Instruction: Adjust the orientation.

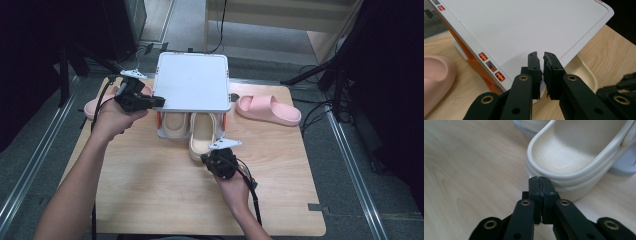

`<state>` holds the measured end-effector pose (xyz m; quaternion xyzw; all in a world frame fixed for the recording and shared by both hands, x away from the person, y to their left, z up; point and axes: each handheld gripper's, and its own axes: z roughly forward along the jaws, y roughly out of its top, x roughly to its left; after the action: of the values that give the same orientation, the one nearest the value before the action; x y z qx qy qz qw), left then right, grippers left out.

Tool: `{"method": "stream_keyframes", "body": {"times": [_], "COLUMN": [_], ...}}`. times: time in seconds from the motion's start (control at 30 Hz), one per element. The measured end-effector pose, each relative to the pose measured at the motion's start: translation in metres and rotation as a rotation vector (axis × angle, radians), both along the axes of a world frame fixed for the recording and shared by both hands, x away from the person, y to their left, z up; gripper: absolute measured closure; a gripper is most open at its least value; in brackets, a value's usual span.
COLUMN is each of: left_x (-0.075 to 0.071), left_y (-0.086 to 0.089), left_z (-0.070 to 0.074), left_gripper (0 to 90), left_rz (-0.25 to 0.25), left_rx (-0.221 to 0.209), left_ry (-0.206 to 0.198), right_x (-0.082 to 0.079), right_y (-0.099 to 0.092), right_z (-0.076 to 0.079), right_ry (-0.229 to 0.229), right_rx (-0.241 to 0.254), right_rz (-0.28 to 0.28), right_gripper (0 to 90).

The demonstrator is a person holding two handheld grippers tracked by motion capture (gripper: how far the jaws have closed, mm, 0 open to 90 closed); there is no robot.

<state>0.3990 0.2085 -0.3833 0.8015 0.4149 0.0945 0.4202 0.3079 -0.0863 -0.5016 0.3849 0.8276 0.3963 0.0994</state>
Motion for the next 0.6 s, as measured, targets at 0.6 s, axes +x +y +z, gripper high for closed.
{"method": "stream_keyframes", "body": {"times": [0.6], "left_x": [0.001], "left_y": [0.002], "left_z": [-0.001], "left_gripper": [83.2], "left_rz": [-0.006], "left_rx": [-0.015], "left_ry": [0.001], "right_x": [0.061], "right_y": [0.0], "right_z": [0.0], "right_ry": [-0.019], "right_rx": [-0.001], "right_rz": [-0.081], "right_gripper": [87.4]}}
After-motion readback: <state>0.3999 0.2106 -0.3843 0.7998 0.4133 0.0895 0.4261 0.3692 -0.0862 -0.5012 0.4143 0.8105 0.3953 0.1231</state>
